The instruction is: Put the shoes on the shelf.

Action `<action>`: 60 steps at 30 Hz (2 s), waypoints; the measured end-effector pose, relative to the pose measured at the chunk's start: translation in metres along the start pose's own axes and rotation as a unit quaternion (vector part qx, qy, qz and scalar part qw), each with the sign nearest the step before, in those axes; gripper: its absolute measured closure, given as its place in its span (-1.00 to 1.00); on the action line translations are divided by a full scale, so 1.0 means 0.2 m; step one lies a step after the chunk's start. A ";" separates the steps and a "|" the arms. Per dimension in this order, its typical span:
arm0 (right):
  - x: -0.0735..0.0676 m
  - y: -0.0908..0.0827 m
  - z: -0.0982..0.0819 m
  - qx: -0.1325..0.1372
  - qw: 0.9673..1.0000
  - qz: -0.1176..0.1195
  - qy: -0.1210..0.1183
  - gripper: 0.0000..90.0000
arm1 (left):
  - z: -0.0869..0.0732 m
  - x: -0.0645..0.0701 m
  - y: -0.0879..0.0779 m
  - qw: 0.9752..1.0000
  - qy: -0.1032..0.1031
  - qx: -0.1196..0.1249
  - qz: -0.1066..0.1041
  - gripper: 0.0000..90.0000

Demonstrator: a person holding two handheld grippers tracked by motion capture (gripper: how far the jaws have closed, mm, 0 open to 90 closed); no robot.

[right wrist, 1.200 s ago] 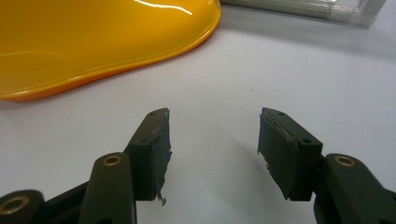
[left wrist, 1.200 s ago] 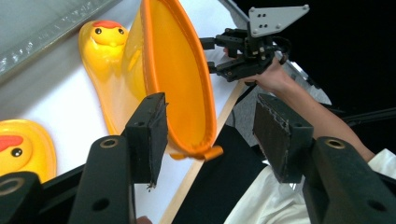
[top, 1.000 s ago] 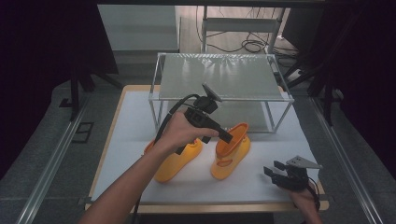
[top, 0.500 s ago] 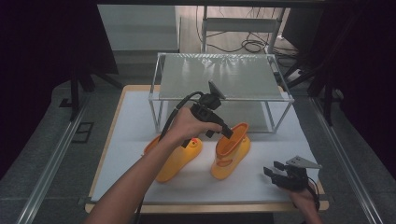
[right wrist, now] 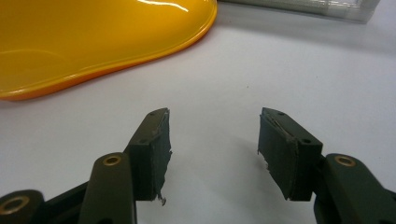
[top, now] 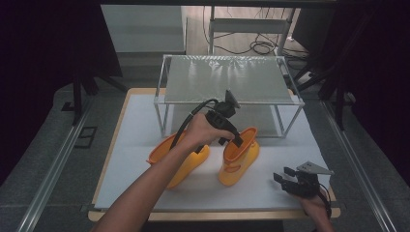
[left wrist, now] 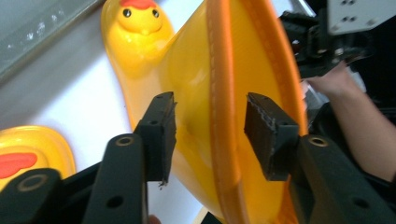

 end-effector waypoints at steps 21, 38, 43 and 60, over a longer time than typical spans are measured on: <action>0.01 0.00 0.00 -0.003 1.000 -0.006 0.005 -0.03 | 0.02 0.02 0.06 0.999 0.013 -0.028 0.042 0.92; 0.01 -0.01 0.01 0.006 1.000 -0.010 0.011 -0.02 | -0.09 0.12 -0.20 0.998 0.047 -0.006 0.044 0.93; 0.00 -0.01 0.01 0.002 1.000 -0.009 0.008 -0.02 | -0.19 0.11 -0.25 0.997 0.053 -0.008 0.048 0.93; -0.01 0.01 0.00 0.000 1.000 -0.008 0.005 -0.02 | -0.46 -0.06 -0.27 0.996 0.048 -0.007 0.072 0.93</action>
Point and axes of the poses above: each handheld gripper's, and its own axes: y roughly forward along the jaws, z roughly out of its top, x roughly to its right, the point moved 2 cm from there along y, roughly forward along the jaws, and after that the axes turned 5 degrees about y, right-handed, at the moved point
